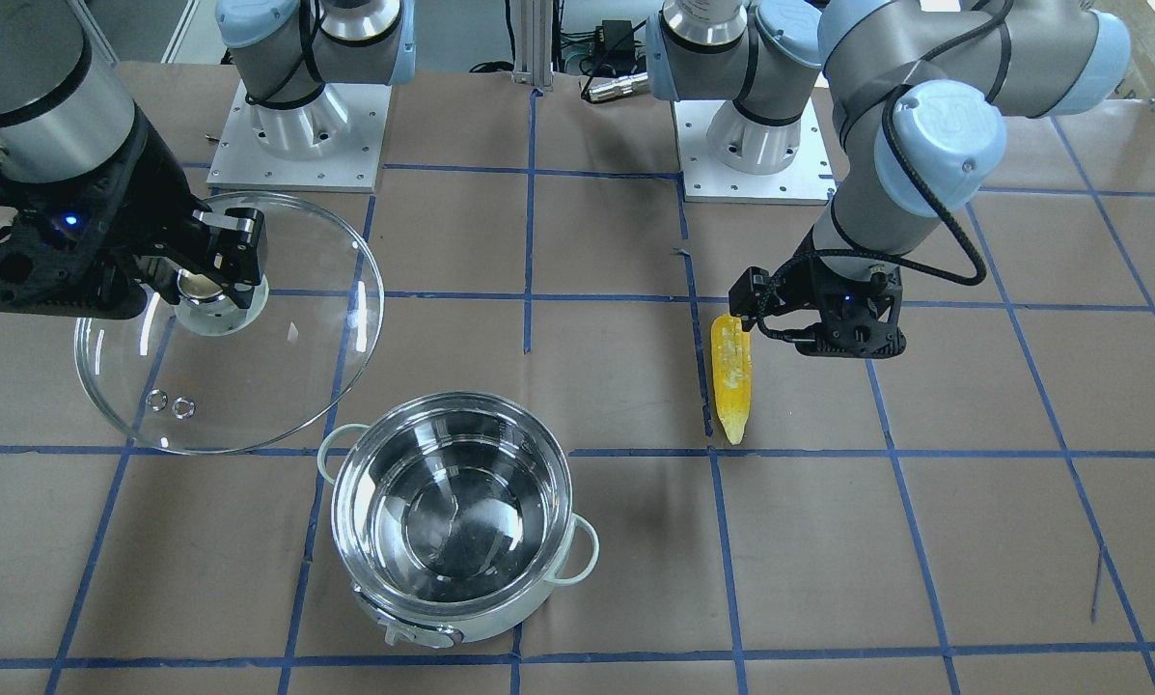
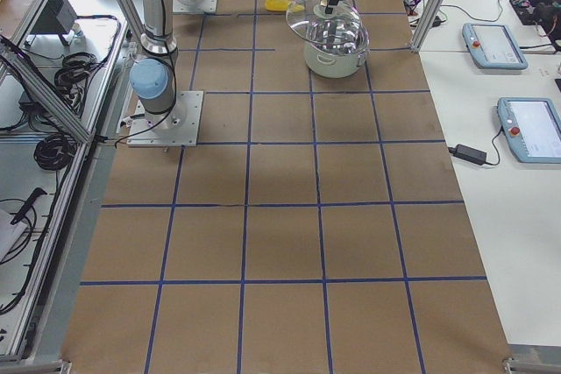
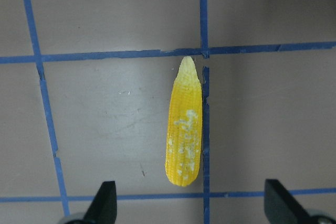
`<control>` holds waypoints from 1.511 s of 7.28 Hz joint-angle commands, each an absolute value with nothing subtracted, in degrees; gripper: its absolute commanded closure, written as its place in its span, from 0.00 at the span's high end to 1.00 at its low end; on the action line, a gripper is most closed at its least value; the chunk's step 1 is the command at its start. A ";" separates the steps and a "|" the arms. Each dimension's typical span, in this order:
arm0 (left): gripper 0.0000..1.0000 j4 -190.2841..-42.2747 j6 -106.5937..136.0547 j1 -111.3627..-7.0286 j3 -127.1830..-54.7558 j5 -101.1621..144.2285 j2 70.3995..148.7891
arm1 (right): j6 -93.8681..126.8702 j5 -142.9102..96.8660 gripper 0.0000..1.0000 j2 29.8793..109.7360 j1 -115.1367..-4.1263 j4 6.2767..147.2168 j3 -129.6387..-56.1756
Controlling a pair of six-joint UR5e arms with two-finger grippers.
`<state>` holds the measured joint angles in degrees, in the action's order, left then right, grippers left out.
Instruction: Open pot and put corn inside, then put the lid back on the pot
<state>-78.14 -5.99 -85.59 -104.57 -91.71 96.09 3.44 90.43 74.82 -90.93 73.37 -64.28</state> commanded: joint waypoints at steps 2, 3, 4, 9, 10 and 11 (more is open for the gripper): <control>1.00 -60.16 -6.86 -84.46 -120.02 -91.58 98.07 | 3.95 90.35 0.30 76.37 -91.58 73.92 -66.18; 1.00 -58.99 -6.94 -84.72 -121.71 -91.50 99.22 | 3.52 90.35 0.30 76.55 -91.06 73.92 -67.31; 1.00 -59.06 -6.94 -85.16 -121.99 -91.49 99.66 | 3.52 90.44 0.30 76.90 -91.14 74.00 -67.93; 0.99 -54.14 -6.68 -85.86 -122.08 -91.32 104.14 | 3.51 90.53 0.31 77.08 -91.05 74.09 -67.94; 0.79 -54.05 -6.85 -85.87 -121.91 -91.23 104.32 | 3.43 90.70 0.31 77.08 -90.97 74.00 -67.94; 0.48 -54.05 -6.16 -85.96 -121.90 -91.14 104.24 | 3.43 90.70 0.31 77.08 -90.88 74.09 -67.94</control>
